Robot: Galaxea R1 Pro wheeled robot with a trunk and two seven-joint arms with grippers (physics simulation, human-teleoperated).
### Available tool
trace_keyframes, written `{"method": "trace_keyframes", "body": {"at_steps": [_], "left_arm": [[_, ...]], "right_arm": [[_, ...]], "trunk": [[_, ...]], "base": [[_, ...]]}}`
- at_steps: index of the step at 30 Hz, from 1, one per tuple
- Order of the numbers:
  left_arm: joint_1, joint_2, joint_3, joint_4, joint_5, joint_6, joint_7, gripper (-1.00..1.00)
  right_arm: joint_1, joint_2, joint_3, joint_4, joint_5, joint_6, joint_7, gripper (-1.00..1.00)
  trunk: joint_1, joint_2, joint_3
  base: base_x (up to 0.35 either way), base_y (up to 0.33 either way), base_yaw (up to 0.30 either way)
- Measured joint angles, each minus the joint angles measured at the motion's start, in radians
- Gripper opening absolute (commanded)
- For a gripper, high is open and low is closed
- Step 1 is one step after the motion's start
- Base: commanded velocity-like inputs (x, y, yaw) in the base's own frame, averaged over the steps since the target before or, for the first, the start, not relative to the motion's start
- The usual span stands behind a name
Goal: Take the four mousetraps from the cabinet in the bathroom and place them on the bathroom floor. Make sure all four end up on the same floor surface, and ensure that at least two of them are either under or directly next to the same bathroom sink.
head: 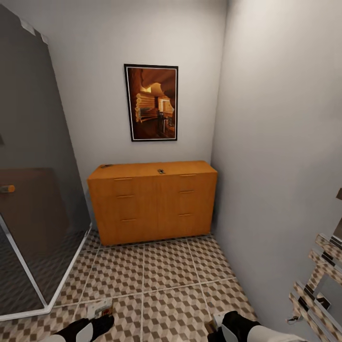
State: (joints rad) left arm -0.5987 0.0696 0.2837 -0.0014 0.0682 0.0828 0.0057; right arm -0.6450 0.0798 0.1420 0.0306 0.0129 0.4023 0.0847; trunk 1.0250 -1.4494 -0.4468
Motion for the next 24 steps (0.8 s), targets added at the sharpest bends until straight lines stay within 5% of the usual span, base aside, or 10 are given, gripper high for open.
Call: {"method": "trace_keyframes", "body": {"at_steps": [12,24], "left_arm": [[0.003,0.002,0.001,-0.001,0.065,-0.018,0.001,-1.0],[0.028,0.003,0.001,-0.001,0.073,-0.018,0.002,-1.0]], "right_arm": [[0.007,0.002,0.002,0.0,0.012,-0.013,0.004,-1.0],[0.007,0.007,0.003,0.0,0.067,-0.034,-0.004,-1.0]], "trunk": [[0.0,0.0,0.0],[0.0,0.0,0.0]], "base": [[0.0,0.0,0.231],[0.0,0.0,0.288]]}}
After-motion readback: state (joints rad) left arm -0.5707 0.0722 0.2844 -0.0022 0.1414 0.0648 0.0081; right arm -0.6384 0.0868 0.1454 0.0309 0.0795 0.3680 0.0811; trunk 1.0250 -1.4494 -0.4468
